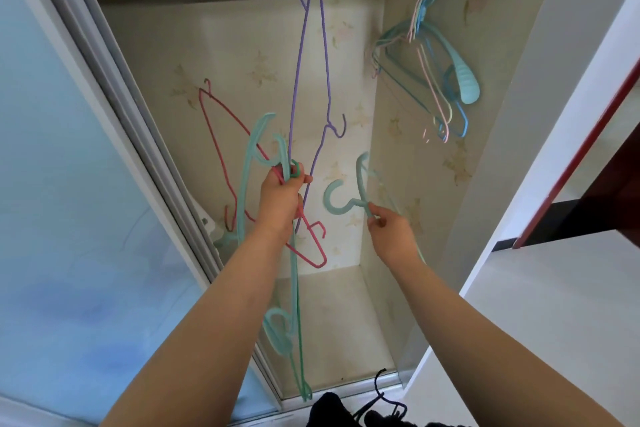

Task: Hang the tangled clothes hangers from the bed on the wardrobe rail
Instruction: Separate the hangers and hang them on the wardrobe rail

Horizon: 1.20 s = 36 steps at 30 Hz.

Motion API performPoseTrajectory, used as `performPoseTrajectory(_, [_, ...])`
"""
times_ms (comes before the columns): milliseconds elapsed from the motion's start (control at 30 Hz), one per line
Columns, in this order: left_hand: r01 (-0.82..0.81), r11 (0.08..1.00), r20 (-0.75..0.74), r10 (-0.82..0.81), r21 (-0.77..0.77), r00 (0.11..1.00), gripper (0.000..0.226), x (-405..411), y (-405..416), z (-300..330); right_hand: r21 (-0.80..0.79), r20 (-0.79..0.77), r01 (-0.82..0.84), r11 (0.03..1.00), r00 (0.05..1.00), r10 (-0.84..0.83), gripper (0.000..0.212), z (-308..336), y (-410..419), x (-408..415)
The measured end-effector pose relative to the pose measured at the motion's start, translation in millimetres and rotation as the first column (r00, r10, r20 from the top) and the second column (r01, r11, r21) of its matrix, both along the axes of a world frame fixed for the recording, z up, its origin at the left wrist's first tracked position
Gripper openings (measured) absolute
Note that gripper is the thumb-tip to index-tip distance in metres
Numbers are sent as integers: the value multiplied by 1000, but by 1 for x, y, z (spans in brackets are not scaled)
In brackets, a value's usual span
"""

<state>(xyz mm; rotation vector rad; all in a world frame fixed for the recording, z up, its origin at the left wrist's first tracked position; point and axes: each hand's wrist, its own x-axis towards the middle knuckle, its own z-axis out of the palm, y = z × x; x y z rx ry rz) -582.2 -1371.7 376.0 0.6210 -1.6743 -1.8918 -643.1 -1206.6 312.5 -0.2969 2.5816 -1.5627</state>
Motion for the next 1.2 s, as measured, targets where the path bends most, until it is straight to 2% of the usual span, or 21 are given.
performPoseTrajectory(133, [-28, 988, 66, 39, -153, 997, 14, -3, 16, -11, -100, -51, -4, 995, 999, -1, 36, -2, -9, 21])
performPoseTrajectory(267, [-17, 999, 74, 20, -41, 997, 15, -5, 15, -27, -70, -39, -55, 996, 998, 52, 40, -5, -3, 24])
performPoseTrajectory(367, [-70, 997, 105, 71, -18, 992, 11, -7, 14, -33, 112, 32, -112, 987, 994, 109, 44, -8, 2, 20])
performPoseTrajectory(433, [-91, 996, 113, 90, -1, 989, 6, -11, 14, -34, 298, 75, -154, 942, 988, 138, 27, -15, 6, 16])
performPoseTrajectory(533, [-110, 994, 141, 107, 9, 984, 3, -15, 9, -35, 340, 125, -160, 927, 984, 125, 42, -22, 14, 12])
performPoseTrajectory(667, [-167, 983, 118, 157, 79, 980, 4, -25, 0, -32, 436, 26, -182, 882, 982, 190, 48, -30, 29, 4])
performPoseTrajectory(800, [-173, 969, 100, 157, 174, 983, 8, -37, -2, -25, 280, 153, -332, 901, 942, 300, 38, -22, 46, -5])
performPoseTrajectory(900, [-128, 965, 84, 112, 227, 990, 10, -44, -2, -24, 255, 159, -376, 891, 925, 344, 34, -14, 54, -10])
performPoseTrajectory(1000, [-50, 959, 61, 34, 280, 998, 16, -49, -6, -22, 226, 161, -352, 908, 933, 321, 38, -8, 59, -12])
performPoseTrajectory(1100, [-5, 960, 35, -5, 280, 999, 18, -50, -10, -16, 64, 255, -254, 965, 939, 230, 32, 1, 64, -14])
performPoseTrajectory(1200, [31, 955, -43, -19, 296, 999, 24, -49, -16, -9, -75, 257, -164, 984, 950, 177, 33, 23, 62, -23])
